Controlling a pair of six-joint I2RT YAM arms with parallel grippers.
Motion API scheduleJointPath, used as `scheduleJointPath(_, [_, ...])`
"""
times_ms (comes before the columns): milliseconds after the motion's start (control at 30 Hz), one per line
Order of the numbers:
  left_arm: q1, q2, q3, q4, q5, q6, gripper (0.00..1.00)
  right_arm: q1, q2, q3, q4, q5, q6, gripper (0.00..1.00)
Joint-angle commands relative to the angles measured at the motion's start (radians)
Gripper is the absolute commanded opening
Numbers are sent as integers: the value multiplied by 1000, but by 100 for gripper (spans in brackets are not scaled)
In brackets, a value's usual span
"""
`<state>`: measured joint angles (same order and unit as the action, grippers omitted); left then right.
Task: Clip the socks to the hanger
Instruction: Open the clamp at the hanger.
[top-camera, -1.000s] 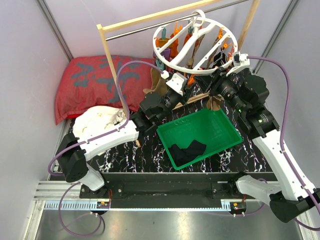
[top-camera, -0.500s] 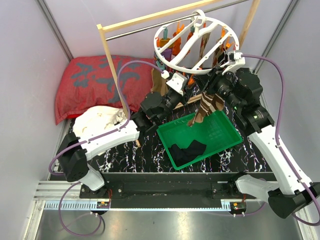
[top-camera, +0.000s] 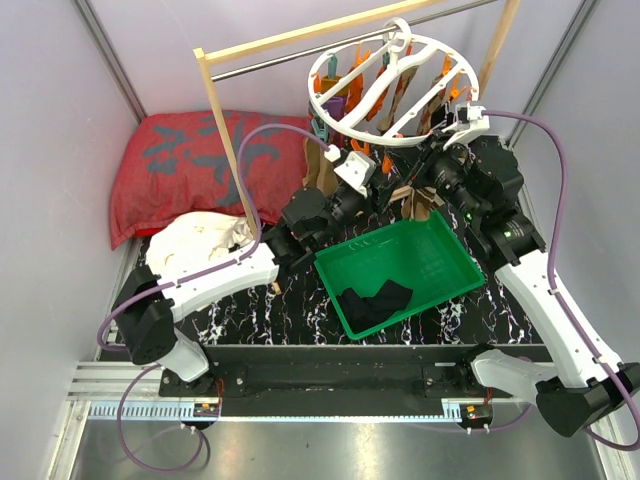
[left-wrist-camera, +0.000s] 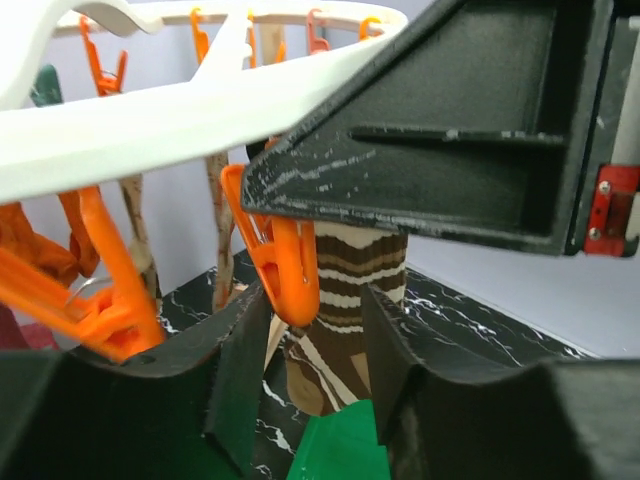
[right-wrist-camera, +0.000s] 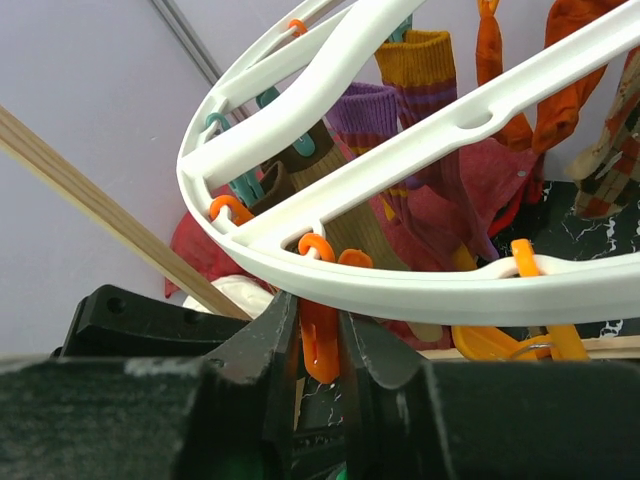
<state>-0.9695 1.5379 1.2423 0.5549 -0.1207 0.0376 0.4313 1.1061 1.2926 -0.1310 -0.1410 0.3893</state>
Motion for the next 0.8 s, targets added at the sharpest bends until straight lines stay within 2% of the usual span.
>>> scheduleJointPath(0, [37,-64,-27,66,104,-87,51,0,-26,-12,54,37,-23,24])
scheduleJointPath(67, [63,-70,-33,66,116,-120,57,0,-32,-18,54,41,-23,23])
scheduleJointPath(233, [129,-67,-26,80,249,-195,64,-2,-40,-27,54,31,-30,23])
scheduleJointPath(500, [158,-41,22,65,362,-239,66,0,-42,-27,57,50,-10,22])
scheduleJointPath(633, [146,-47,23,65,319,-206,66,0,-42,-27,59,60,5,22])
scheduleJointPath(767, [82,-44,48,19,208,-46,66,-2,-43,-27,57,63,16,22])
